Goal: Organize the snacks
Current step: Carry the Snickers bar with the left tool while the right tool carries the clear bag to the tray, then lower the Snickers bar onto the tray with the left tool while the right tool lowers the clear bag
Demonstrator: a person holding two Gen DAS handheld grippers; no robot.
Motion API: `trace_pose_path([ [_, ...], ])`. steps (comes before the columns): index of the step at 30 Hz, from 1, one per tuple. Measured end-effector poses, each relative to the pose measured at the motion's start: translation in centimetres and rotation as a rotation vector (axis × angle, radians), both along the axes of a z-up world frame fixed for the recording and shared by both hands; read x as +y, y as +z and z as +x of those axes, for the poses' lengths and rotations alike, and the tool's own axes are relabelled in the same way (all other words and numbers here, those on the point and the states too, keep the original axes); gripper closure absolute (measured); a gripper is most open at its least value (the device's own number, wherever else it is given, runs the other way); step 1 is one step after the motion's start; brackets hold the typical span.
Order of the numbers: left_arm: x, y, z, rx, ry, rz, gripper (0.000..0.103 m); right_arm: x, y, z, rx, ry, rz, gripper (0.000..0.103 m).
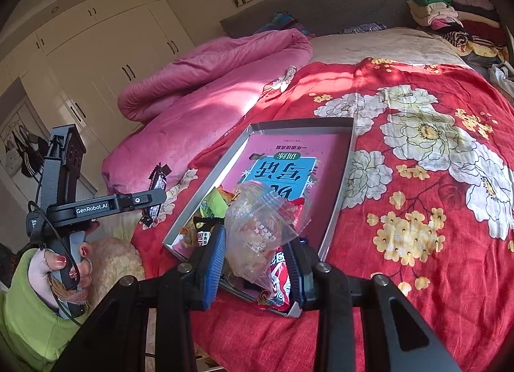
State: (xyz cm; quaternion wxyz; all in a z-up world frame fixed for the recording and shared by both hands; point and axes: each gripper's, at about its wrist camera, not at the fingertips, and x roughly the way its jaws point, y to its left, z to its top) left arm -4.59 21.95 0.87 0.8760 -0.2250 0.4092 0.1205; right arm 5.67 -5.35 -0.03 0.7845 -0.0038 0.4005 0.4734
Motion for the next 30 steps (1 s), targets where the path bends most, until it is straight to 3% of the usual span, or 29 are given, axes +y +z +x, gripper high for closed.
trace_pose_path([
  [13,-0.2,-2.0,0.4,0.059,-0.004,0.024,0.074,1.2,-1.3,-1.4,-0.030,0.076,-0.049,0.067],
  [30,-0.7,-3.1,1.0,0.089,-0.031,0.038,0.074,2.9,-2.2,-2.7,-0.154,0.132,-0.149,0.067],
])
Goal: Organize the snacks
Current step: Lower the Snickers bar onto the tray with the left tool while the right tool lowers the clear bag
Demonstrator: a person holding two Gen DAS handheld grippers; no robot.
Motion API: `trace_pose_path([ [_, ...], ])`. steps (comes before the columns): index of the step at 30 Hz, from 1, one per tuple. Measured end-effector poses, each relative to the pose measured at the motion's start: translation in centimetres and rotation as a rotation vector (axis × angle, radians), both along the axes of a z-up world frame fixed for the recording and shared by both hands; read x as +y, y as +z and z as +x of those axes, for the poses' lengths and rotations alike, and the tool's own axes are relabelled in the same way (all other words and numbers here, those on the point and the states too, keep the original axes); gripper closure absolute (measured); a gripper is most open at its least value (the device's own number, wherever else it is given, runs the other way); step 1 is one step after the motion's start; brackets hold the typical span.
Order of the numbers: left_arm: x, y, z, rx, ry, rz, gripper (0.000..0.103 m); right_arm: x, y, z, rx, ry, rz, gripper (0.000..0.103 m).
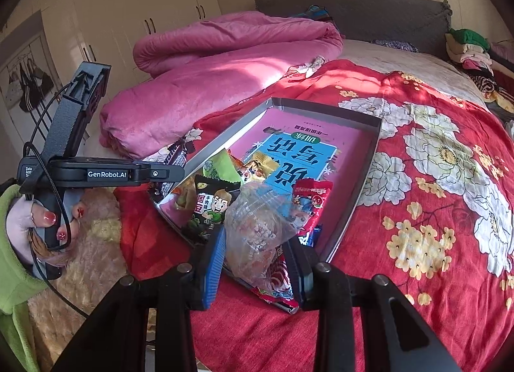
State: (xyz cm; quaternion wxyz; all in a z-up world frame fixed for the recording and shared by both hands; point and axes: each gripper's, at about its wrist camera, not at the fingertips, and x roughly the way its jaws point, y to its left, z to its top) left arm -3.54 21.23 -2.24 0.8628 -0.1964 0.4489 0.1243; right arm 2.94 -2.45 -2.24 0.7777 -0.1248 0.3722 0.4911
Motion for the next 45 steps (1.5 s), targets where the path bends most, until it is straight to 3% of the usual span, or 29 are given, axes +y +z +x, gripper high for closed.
trace_pose_path([
  [18,-0.6,-0.8,0.7,0.023,-0.025,-0.001,0.074,1.1,-0.6,-0.1,-0.046,0.042,-0.014,0.067],
  [24,-0.6,-0.7,0.6,0.024,-0.030,0.008,0.074,1.5,-1.2,-0.3,-0.114,0.046,-0.061,0.067],
  [45,-0.8,-0.8,0.8,0.009,-0.051,-0.006,0.074,1.8,-2.2,-0.6,-0.053,0.081,-0.045,0.067],
])
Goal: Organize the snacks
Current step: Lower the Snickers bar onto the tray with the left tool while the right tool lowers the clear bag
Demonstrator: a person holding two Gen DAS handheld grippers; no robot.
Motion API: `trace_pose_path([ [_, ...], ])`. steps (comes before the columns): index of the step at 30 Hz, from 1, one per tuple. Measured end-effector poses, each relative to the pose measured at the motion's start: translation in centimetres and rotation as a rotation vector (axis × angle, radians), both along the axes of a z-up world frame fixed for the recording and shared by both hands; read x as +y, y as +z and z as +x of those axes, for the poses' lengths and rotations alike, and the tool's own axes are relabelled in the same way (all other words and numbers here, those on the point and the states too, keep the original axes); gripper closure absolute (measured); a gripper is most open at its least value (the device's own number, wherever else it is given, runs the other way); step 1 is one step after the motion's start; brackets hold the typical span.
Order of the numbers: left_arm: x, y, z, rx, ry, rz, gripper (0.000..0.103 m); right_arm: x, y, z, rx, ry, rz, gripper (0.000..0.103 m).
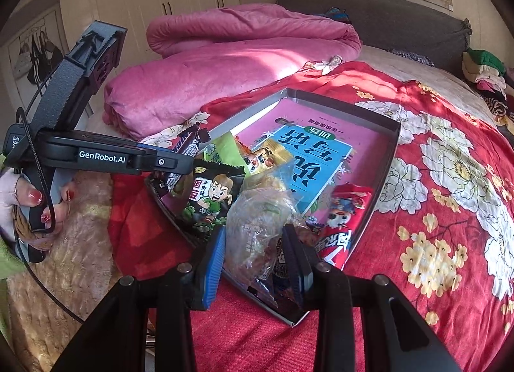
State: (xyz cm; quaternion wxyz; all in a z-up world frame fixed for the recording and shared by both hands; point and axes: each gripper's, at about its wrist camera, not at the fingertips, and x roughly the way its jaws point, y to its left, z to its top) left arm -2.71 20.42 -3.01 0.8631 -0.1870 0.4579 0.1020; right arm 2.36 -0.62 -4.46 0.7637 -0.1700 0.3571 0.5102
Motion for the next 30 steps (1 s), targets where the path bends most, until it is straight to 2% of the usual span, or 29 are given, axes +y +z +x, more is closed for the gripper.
trace_pose_path([
  [17,-0.09,0.18,-0.04,-0.010,-0.007,-0.001,0.074,-0.76,0.02,0.01,0.037,-0.037,0.001,0.066],
  [25,-0.18,0.17,-0.09,-0.007,-0.008,-0.001,0.074,-0.11,-0.05,-0.15,0.016,-0.029,-0.008,0.066],
  [30,-0.15,0.19,-0.11,-0.007,-0.008,-0.002,0.074,-0.34,0.03,-0.05,0.015,-0.042,-0.004,0.063],
])
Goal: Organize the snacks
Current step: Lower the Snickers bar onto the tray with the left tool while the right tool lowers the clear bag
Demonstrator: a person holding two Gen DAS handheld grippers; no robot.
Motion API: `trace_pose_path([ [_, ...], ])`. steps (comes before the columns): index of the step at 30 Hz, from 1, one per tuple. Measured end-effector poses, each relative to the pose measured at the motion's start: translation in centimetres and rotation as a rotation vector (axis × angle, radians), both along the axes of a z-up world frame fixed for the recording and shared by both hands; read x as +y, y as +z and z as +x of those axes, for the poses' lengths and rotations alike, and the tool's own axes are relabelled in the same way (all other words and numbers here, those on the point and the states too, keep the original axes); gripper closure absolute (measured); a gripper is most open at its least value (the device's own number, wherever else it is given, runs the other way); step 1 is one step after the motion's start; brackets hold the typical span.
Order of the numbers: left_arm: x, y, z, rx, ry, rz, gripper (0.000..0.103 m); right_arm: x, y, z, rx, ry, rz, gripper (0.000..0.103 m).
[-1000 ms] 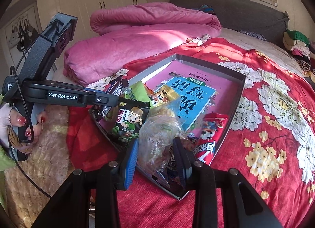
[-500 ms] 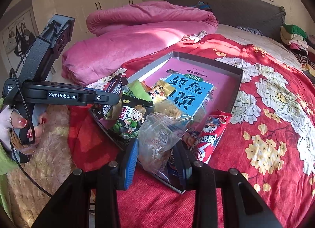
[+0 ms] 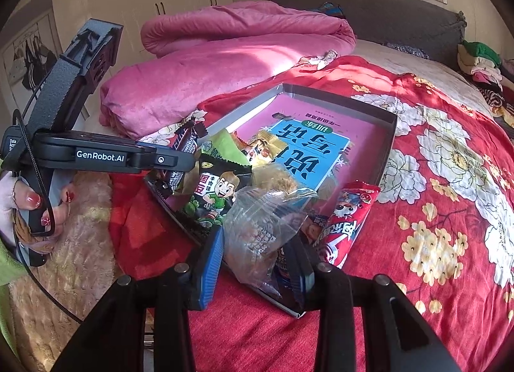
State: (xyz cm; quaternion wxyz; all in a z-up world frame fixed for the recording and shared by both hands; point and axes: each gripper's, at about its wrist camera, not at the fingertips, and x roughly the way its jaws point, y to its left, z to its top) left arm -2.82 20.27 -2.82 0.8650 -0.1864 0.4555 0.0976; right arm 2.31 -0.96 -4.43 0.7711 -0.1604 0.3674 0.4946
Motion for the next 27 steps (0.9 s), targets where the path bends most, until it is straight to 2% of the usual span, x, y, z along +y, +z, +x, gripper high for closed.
trace_pose_path([
  [8,-0.2,0.2,0.0,-0.002,0.003,0.005,0.074,-0.4,0.5,0.3,-0.017,-0.031,0.006,0.052],
  [14,-0.2,0.3,-0.1,-0.005,0.003,0.010,0.072,-1.2,1.3,0.5,-0.035,-0.064,0.027,0.049],
  [27,-0.2,0.5,-0.3,-0.004,0.006,0.017,0.057,-1.8,2.1,0.7,-0.073,-0.116,0.031,0.039],
])
